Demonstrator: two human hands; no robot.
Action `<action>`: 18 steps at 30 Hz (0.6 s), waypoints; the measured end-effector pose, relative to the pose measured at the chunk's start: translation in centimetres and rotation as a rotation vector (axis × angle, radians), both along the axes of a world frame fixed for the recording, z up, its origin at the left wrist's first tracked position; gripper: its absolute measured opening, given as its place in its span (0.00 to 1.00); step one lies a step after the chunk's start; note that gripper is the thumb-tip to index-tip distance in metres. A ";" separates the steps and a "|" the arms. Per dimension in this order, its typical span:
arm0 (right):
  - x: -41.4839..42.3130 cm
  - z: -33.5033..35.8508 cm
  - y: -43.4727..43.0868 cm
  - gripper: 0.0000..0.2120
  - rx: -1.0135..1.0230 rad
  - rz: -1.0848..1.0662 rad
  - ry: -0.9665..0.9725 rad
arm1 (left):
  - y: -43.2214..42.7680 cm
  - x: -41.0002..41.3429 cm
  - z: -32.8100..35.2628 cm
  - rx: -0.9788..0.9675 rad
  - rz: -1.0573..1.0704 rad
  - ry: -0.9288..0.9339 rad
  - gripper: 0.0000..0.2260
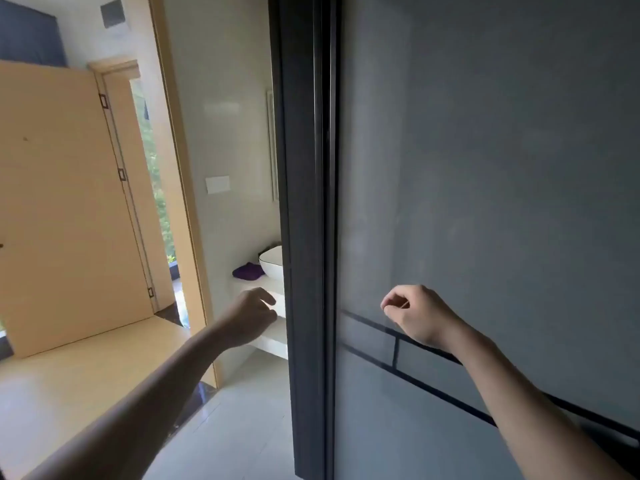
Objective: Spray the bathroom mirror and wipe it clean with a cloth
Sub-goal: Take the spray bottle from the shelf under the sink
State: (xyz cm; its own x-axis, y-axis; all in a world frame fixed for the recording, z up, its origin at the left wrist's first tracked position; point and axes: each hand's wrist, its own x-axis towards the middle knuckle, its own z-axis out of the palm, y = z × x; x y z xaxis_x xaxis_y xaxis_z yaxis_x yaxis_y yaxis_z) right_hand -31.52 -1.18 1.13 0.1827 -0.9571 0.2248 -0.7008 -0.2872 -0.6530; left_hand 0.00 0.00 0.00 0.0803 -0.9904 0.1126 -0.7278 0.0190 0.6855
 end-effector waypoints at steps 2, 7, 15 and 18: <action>0.7 -0.6 -3.1 0.05 -0.004 0.005 -0.015 | -2.2 0.8 -1.0 0.016 0.005 -0.021 0.13; 4.5 -2.1 -12.1 0.05 -0.043 0.131 0.022 | -8.1 2.3 -2.1 0.044 -0.016 -0.100 0.16; 13.9 0.8 -24.1 0.06 -0.041 0.418 0.005 | -13.0 7.4 1.5 0.033 0.182 -0.197 0.16; 18.4 0.1 -27.2 0.07 -0.061 0.508 0.024 | -12.8 10.7 1.1 0.058 0.300 -0.160 0.15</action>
State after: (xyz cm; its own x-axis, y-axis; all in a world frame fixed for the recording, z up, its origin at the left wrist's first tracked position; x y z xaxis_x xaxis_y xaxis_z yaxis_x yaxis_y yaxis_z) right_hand -13.12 -28.38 1.19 0.6271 -0.7316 0.2674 -0.4778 -0.6324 -0.6097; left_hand 10.68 -12.84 1.08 0.3545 -0.9305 0.0920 -0.7936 -0.2473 0.5559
